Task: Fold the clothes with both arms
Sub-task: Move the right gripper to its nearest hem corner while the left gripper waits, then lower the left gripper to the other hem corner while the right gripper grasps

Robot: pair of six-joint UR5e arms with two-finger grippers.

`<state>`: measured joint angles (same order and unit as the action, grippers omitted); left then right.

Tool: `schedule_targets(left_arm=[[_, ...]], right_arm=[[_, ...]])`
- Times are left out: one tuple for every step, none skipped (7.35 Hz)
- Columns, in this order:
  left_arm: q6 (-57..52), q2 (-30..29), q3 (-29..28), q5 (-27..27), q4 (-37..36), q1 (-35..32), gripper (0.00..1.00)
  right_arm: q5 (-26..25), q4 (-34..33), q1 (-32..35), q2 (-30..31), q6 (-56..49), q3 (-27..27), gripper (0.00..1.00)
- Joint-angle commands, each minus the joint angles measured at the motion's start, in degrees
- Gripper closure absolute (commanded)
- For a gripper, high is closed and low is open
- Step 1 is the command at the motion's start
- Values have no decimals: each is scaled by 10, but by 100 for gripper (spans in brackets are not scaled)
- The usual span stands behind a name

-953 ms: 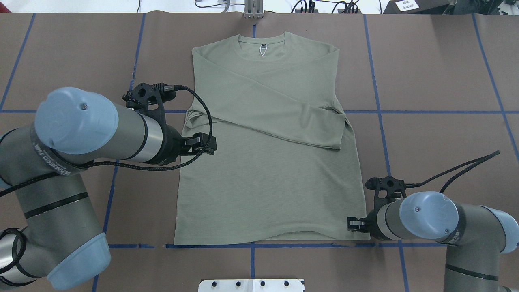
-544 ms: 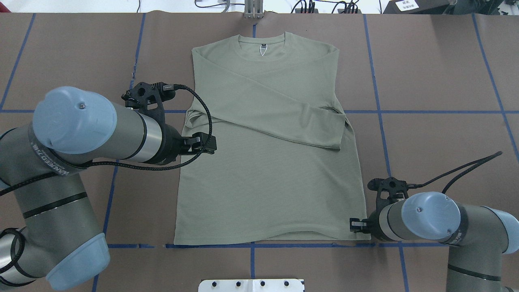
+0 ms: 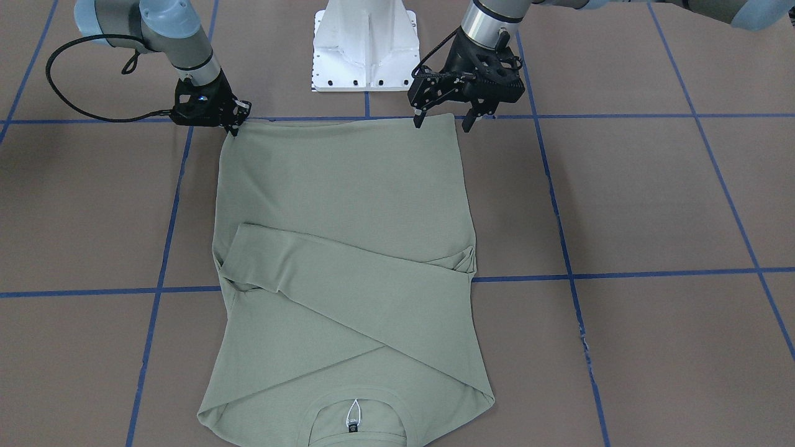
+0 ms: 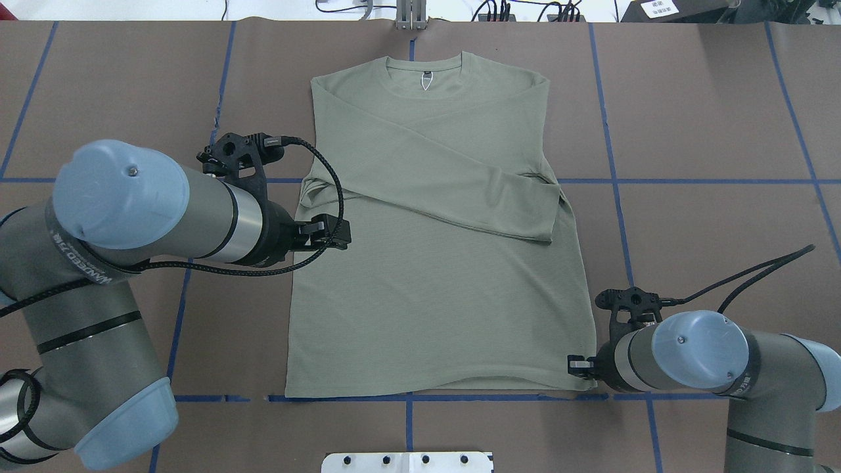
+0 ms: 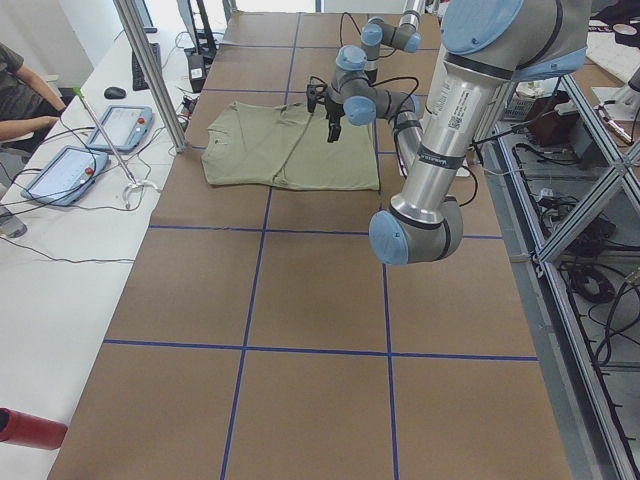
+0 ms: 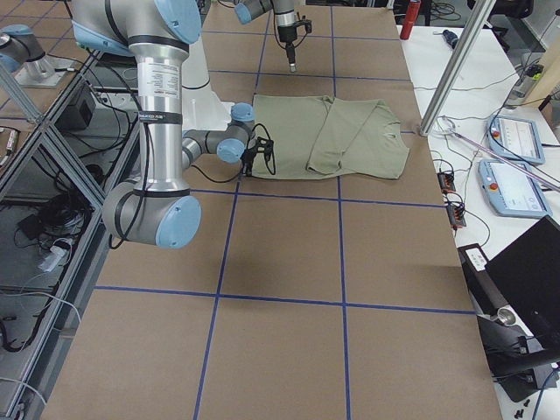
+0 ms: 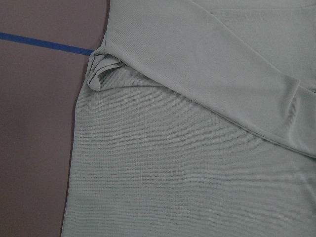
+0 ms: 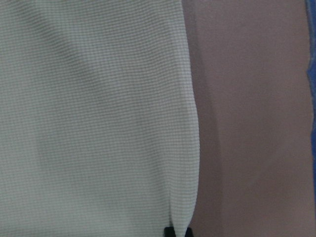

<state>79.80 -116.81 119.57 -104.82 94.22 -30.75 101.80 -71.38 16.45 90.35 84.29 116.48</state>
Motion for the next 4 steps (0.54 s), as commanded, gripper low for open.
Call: schedule_targets(left_arm=[[0, 1, -1, 0, -1, 1, 1], [0, 4, -6, 0, -1, 2, 1], [6, 26, -4, 0, 0, 3, 1], [23, 46, -5, 1, 2, 31, 0]], right_arm=[[0, 0, 2, 1, 0, 20, 100], [0, 0, 2, 1, 0, 26, 100], [1, 0, 3, 1, 0, 31, 100], [0, 0, 3, 1, 0, 40, 100]])
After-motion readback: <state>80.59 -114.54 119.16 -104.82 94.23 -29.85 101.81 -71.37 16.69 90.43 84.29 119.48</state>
